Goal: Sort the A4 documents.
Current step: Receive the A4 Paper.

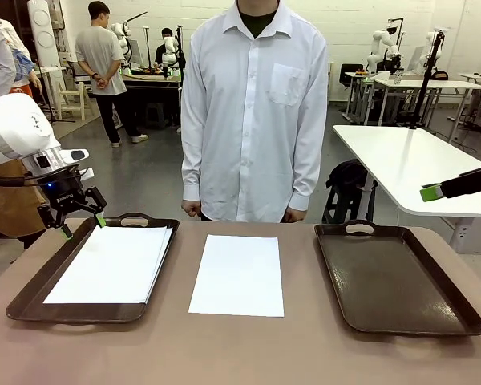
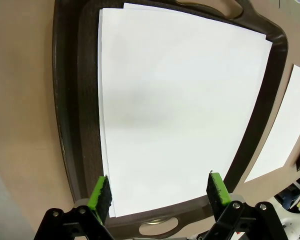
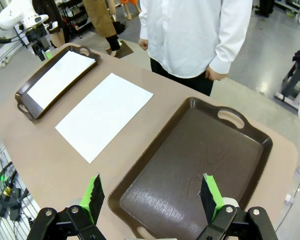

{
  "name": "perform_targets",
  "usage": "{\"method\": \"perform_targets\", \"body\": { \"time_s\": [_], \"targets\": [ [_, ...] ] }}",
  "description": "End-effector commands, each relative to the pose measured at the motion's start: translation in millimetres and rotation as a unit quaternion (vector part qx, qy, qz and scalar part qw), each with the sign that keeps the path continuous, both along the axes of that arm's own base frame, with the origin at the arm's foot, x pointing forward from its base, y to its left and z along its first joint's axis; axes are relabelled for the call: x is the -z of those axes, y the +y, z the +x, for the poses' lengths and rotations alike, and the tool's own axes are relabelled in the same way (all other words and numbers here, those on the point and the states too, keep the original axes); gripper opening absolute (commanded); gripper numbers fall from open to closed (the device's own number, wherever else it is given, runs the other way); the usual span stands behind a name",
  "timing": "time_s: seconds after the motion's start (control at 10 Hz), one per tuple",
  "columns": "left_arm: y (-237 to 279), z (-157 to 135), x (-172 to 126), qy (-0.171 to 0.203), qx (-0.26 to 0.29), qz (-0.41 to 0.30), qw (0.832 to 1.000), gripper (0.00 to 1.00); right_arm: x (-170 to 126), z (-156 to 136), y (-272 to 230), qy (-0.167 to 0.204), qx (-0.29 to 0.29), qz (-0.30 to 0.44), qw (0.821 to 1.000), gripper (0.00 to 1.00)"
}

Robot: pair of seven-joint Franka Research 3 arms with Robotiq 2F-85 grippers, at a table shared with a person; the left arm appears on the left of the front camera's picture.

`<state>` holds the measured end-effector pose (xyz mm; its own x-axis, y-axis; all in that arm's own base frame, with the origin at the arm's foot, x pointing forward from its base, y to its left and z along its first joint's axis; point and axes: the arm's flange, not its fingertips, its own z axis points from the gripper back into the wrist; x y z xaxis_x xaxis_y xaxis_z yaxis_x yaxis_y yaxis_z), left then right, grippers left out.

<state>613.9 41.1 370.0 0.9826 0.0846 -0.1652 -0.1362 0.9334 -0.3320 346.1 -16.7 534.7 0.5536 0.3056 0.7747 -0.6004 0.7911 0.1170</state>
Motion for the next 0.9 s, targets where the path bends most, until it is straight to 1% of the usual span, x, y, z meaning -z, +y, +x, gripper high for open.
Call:
{"method": "perform_targets", "body": {
  "time_s": [0.0,0.5,0.6,0.7,0.8],
  "targets": [
    [0,0,0,-0.001,0.006,0.001,1.000,0.98,2,2,0,0.002,-0.004,0.008,1.000,1.00],
    [0,0,0,0.000,0.000,0.000,1.000,0.98,2,2,0,0.002,-0.004,0.008,1.000,1.00],
    [-17,-6,-26,-0.024,0.025,0.021,0.999,0.99,2,2,0,0.002,-0.004,0.008,1.000,1.00],
    [-28,-16,-56,-0.061,0.040,0.036,0.997,0.99,2,2,0,0.002,-0.004,0.008,1.000,1.00],
    [-39,-34,-86,-0.110,0.066,0.046,0.991,0.99,2,2,0,0.002,-0.004,0.008,1.000,1.00]
  ]
}}
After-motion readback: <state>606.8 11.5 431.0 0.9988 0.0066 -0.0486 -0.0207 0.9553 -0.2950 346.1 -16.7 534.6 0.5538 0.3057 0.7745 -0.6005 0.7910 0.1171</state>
